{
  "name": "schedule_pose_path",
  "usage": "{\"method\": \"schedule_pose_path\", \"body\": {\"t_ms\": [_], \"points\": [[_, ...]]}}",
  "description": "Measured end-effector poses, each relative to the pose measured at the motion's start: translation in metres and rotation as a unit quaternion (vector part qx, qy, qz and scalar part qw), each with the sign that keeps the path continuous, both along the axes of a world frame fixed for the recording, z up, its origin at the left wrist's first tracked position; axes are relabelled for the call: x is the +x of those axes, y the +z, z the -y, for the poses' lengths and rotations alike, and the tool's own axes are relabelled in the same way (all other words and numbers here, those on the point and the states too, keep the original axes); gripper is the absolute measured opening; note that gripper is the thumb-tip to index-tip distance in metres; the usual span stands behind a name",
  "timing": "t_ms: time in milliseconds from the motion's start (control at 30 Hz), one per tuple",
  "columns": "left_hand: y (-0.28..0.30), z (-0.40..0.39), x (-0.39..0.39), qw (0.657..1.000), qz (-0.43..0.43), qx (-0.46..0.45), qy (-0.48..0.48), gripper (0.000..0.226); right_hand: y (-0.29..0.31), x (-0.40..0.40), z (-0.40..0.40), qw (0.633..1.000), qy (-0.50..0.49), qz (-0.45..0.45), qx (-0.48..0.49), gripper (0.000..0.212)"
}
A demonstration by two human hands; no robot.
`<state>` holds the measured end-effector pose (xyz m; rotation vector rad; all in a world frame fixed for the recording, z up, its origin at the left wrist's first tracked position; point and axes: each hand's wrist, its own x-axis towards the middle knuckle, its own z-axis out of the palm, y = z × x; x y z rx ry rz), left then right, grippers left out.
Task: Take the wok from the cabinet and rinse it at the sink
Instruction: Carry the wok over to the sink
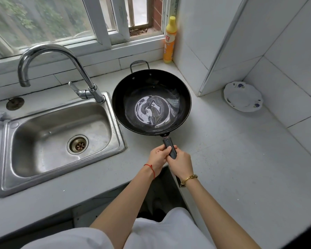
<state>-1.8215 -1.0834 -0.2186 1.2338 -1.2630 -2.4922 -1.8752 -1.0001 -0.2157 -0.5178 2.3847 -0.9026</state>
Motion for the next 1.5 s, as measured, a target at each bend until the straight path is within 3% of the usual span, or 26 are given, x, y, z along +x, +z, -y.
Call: {"method": "schedule_pose_path", "body": {"t_ms": [333, 567, 667, 833, 1067, 1233, 1500], "points": [[0.002, 0.005, 0.002, 0.997, 0.018, -0.050, -0.061, 0.028, 0.001, -0.002, 0.000, 0.998, 0.009, 0.045, 0.031, 0.021], [0.006, 0.009, 0.005, 0.971, 0.076, -0.193, -0.116, 0.032, 0.006, -0.004, -0.006, 0.997, 0.046, 0.051, 0.029, 0.024], [0.007, 0.012, 0.014, 0.937, 0.115, -0.296, -0.146, 0.047, 0.011, -0.009, -0.013, 0.997, 0.069, 0.028, 0.038, 0.032], [0.009, 0.018, 0.045, 0.830, 0.160, -0.498, -0.195, 0.047, 0.018, -0.018, -0.034, 0.997, 0.064, -0.039, 0.022, 0.038], [0.013, 0.015, 0.080, 0.720, 0.178, -0.627, -0.238, 0.047, 0.015, -0.019, -0.060, 0.986, 0.076, -0.147, 0.023, 0.037], [0.009, 0.004, 0.098, 0.692, 0.202, -0.643, -0.257, 0.047, 0.010, -0.012, -0.077, 0.980, 0.074, -0.182, 0.028, 0.039], [0.006, -0.010, 0.113, 0.703, 0.205, -0.632, -0.253, 0.046, 0.010, 0.000, -0.092, 0.987, 0.046, -0.153, 0.009, 0.039]]}}
